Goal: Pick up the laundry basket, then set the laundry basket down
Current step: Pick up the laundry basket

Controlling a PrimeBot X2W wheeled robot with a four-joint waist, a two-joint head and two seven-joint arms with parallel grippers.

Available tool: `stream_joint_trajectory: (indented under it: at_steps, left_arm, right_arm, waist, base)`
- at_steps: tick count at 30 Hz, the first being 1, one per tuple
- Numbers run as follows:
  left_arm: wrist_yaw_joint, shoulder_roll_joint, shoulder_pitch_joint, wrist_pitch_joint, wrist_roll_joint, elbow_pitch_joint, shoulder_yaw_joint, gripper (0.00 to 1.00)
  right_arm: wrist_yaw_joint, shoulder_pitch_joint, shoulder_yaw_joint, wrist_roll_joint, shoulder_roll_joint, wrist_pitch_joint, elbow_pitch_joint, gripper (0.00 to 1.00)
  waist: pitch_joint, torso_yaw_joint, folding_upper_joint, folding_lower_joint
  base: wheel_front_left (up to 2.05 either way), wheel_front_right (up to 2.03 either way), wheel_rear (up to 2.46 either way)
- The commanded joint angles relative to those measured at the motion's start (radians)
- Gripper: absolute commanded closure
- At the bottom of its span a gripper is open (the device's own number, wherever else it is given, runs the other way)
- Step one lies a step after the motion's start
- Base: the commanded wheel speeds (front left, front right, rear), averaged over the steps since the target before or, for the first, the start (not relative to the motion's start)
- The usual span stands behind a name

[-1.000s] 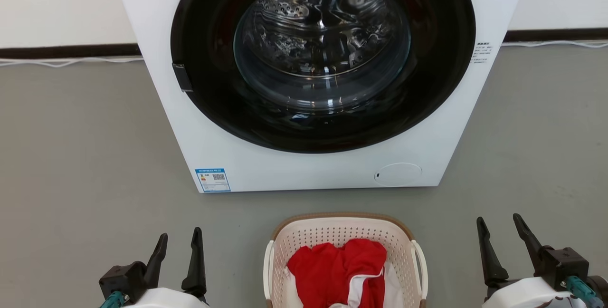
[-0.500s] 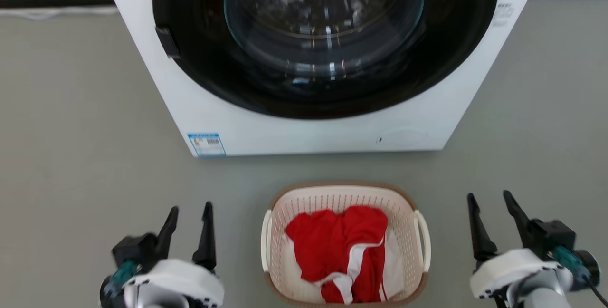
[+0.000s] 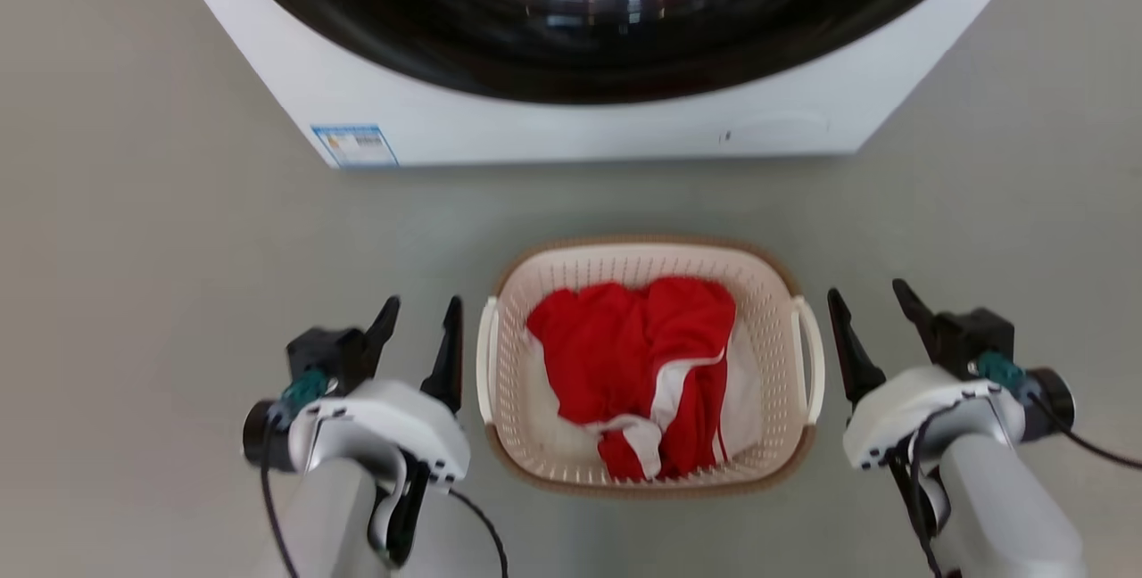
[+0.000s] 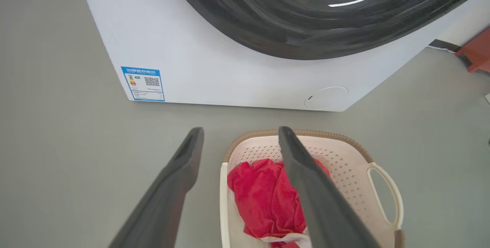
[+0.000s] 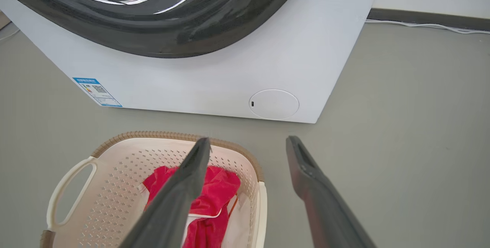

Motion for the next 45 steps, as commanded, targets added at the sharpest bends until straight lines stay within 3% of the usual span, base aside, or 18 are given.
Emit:
stream_joint_trajectory:
  at_steps: [1, 17, 31, 45]
  left_arm:
    - [0.012, 0.012, -0.058, -0.006, -0.012, 0.015, 0.003, 0.0]
    - [0.05, 0.012, -0.269, -0.006, -0.077, 0.19, -0.107, 0.0]
    - [0.073, 0.012, -0.36, -0.006, -0.055, 0.279, -0.08, 0.0]
    - [0.06, 0.012, -0.379, -0.006, -0.059, 0.315, -0.064, 0.0]
  right_arm:
    - [0.006, -0.041, 0.031, -0.008, -0.005, -0.008, 0.018, 0.0]
    - [0.006, -0.208, 0.02, -0.027, -0.011, -0.014, 0.157, 0.0]
    - [0.006, -0.259, 0.016, -0.031, 0.009, -0.014, 0.148, 0.0]
    - [0.006, -0.288, 0.029, -0.02, 0.023, -0.014, 0.158, 0.0]
  waist:
    - [0.077, -0.008, 0.0, 0.0]
    - [0.277, -0.039, 0.0, 0.0]
    - [0.402, -0.065, 0.0, 0.0]
    - [0.469, -0.058, 0.0, 0.0]
  base:
    - [0.0, 0.0, 0.0]
    - [0.0, 0.0, 0.0]
    - [0.0, 0.0, 0.0]
    - [0.0, 0.0, 0.0]
